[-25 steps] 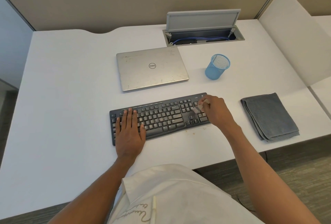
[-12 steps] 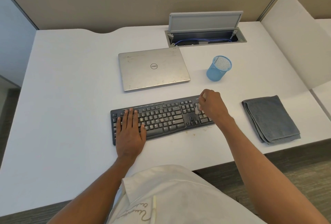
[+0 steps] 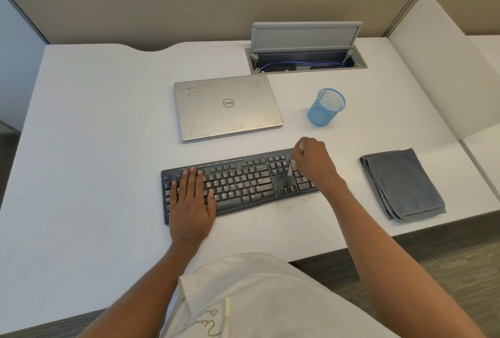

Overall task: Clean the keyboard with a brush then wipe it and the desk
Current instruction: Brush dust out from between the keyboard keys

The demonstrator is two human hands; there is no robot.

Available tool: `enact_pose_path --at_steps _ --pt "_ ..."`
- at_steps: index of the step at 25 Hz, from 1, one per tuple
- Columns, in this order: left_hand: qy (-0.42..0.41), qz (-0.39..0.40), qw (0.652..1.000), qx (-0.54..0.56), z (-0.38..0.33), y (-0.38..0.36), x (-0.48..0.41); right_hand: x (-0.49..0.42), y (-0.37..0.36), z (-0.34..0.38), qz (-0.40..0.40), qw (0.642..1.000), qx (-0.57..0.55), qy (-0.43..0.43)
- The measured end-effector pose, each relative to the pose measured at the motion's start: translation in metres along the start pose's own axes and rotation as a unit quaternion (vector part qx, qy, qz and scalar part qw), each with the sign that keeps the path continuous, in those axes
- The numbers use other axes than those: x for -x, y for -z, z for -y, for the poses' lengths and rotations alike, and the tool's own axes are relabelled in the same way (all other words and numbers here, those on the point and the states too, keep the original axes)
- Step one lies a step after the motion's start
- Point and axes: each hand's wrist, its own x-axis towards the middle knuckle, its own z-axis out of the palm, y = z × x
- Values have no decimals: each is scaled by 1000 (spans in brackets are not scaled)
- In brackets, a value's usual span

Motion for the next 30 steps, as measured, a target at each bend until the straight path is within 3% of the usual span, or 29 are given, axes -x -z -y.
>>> enact_pose_path --at_steps 5,9,15,23,27,30 --pt "1 0 1000 0 0 2 0 -4 -1 -2 -61 990 -120 -43" --pt "3 4 1000 -4 0 2 0 -9 2 -2 -89 990 -103 -34" --pt "1 -7 1000 -2 0 2 0 -25 8 5 -46 984 -171 -28" --pt "0 -13 1000 -2 0 0 0 -43 32 -21 -73 993 -60 -70" --pt "1 -4 1000 -4 1 -1 0 -41 31 -9 -29 984 -168 -44" --pt "2 -3 1000 -5 0 0 0 -39 27 -16 -11 984 -165 -60"
